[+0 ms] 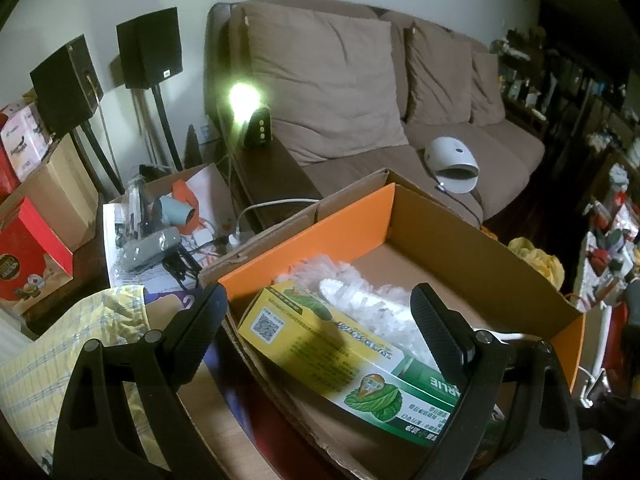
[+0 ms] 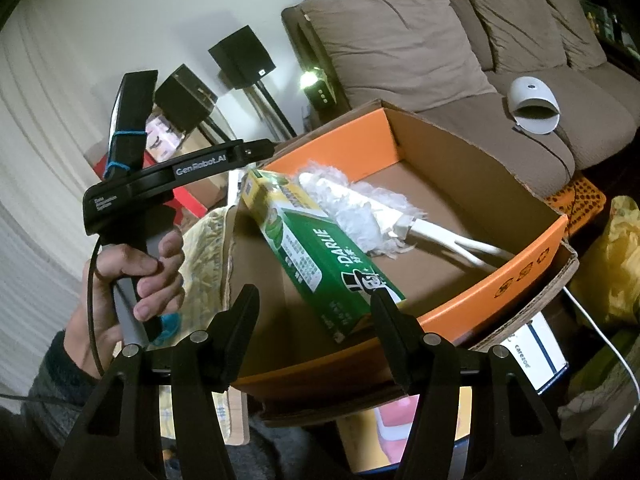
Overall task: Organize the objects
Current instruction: 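Set the DARLIE box down inside the box and open both grippers, then withdraw both grippers up and away from the orange box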
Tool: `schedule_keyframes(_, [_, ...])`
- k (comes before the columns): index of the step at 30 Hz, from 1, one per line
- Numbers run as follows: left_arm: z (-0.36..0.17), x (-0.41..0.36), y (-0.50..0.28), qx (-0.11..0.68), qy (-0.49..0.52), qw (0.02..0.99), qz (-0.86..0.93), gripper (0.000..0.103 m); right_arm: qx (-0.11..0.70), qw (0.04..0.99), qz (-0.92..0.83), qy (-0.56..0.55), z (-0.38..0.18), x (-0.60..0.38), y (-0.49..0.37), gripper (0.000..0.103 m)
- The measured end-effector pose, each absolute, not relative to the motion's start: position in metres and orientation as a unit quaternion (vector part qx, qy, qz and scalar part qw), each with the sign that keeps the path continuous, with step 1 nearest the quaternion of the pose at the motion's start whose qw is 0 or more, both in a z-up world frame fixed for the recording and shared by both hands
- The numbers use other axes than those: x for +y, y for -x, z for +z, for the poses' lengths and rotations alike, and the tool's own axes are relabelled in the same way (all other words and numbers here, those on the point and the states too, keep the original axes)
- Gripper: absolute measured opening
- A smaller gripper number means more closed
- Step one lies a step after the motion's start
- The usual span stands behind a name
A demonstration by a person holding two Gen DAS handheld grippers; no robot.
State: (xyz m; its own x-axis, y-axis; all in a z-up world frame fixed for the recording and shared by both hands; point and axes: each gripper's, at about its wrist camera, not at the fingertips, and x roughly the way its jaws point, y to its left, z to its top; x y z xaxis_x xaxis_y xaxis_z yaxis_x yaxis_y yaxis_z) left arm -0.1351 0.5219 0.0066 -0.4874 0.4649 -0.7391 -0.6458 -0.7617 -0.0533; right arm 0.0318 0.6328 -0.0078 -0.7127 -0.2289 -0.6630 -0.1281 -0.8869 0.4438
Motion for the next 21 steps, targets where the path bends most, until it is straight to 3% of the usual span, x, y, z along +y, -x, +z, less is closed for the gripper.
schedule_keyframes(21, [0.044, 0.462, 0.123, 0.1, 0.349, 0.321, 0.874, 0.092, -0.235, 0.026, -0.898, -0.371, -0.002, 0.634, -0.034, 0.06])
